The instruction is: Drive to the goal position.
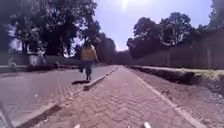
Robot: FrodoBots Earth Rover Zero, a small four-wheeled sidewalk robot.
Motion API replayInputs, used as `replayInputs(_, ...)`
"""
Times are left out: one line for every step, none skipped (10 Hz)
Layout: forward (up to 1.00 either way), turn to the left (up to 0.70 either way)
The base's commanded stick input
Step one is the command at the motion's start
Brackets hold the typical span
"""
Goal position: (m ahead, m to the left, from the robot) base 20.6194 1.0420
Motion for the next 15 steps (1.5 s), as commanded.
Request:
replayInputs(0.85,0.0)
replayInputs(0.85,0.0)
replayInputs(0.85,0.0)
replayInputs(0.85,-0.34)
replayInputs(0.85,-0.34)
replayInputs(0.85,-0.24)
replayInputs(0.85,-0.08)
replayInputs(0.85,-0.08)
replayInputs(0.85,-0.25)
replayInputs(0.85,-0.34)
replayInputs(0.85,-0.34)
replayInputs(0.85,0.0)
replayInputs(0.85,0.0)
replayInputs(0.85,-0.04)
replayInputs(0.85,-0.2)
